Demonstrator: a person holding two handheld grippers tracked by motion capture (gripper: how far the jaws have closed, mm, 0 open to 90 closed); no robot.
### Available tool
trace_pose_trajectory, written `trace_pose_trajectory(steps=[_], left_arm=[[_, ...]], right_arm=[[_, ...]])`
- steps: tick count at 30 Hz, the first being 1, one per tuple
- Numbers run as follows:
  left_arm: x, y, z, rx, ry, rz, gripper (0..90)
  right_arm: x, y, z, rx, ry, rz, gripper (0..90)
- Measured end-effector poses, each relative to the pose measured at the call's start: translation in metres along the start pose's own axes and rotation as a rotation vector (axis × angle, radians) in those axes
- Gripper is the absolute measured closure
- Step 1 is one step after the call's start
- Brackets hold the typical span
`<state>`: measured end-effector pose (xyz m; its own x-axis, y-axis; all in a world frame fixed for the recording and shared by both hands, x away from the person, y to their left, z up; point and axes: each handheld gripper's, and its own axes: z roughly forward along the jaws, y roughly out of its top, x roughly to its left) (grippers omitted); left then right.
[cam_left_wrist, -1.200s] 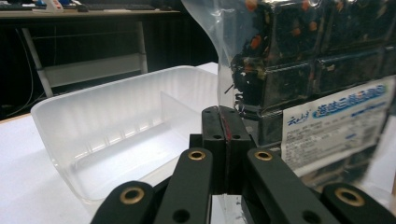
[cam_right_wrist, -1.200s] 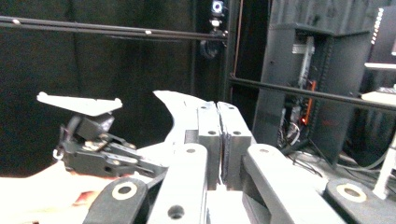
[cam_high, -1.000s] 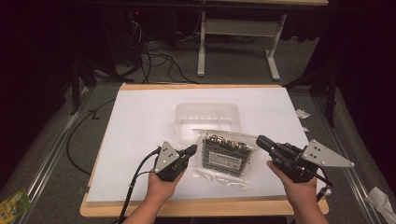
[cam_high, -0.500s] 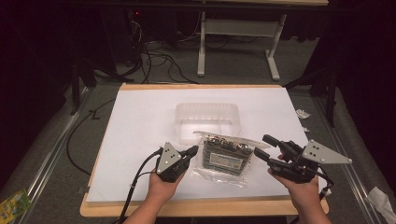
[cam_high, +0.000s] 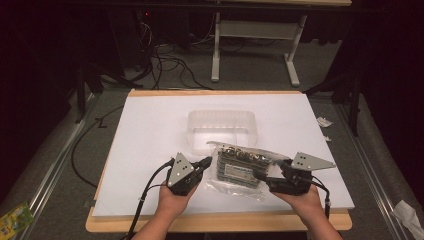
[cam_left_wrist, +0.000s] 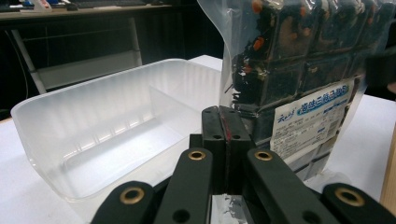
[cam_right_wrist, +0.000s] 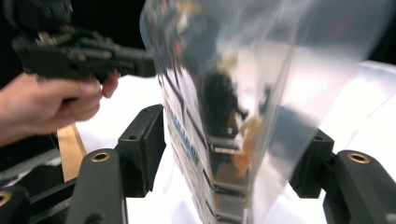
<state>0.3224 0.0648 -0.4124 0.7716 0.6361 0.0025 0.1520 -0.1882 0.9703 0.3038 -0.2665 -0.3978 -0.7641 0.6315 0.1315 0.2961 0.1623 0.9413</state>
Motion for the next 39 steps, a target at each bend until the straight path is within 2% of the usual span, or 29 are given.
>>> trace_pose_trajectory(steps=[2, 7, 11, 14, 16, 21, 22, 28, 29, 31, 32, 33, 39], left_arm=[[0.0001, -0.0001, 0.0, 0.001, 0.001, 0.001, 90.0], [0.0002, -0.0001, 0.0001, 0.004, 0.002, 0.0, 90.0], [0.0002, -0.0002, 0.0003, 0.007, 0.006, 0.002, 90.0], [0.0008, -0.0006, 0.001, 0.013, 0.012, -0.001, 90.0], [0.0011, -0.001, 0.0016, 0.021, 0.021, 0.0, 90.0], [0.0004, -0.0006, 0.0038, 0.036, 0.039, -0.004, 90.0], [0.0006, -0.0007, 0.004, 0.037, 0.041, -0.007, 90.0], [0.0013, -0.0011, 0.0061, 0.041, 0.056, -0.019, 90.0], [0.0015, -0.0013, 0.0064, 0.046, 0.059, -0.022, 84.9], [0.0029, -0.0025, 0.007, 0.059, 0.057, -0.026, 82.3], [0.0037, -0.0032, 0.0068, 0.065, 0.057, -0.028, 73.6], [0.0052, -0.0041, 0.0066, 0.07, 0.06, -0.04, 68.6], [0.0089, -0.006, 0.0058, 0.094, 0.054, -0.053, 57.0]], right_arm=[[-0.0006, -0.0042, 0.0048, 0.025, 0.005, 0.001, 42.9], [-0.0009, -0.0076, 0.0072, 0.029, 0.005, 0.001, 45.8], [0.001, -0.0094, 0.0077, 0.025, -0.003, -0.004, 59.3], [0.0021, -0.0101, 0.0084, 0.017, -0.001, -0.018, 61.7], [0.001, -0.0114, 0.0082, 0.005, 0.031, -0.033, 66.8], [0.0006, -0.0117, 0.0074, 0.011, 0.074, -0.039, 71.8], [0.0016, -0.0117, 0.0075, 0.009, 0.085, -0.058, 73.1], [0.0058, -0.011, 0.0075, 0.014, 0.094, -0.078, 75.1], [0.0069, -0.0108, 0.0075, 0.014, 0.093, -0.078, 75.7], [0.0065, -0.0105, 0.0074, 0.013, 0.092, -0.074, 75.8], [0.0058, -0.0108, 0.0071, 0.017, 0.089, -0.058, 75.9], [0.0056, -0.011, 0.007, 0.016, 0.089, -0.058, 75.9], [0.0058, -0.0111, 0.0073, 0.011, 0.086, -0.046, 76.0]])
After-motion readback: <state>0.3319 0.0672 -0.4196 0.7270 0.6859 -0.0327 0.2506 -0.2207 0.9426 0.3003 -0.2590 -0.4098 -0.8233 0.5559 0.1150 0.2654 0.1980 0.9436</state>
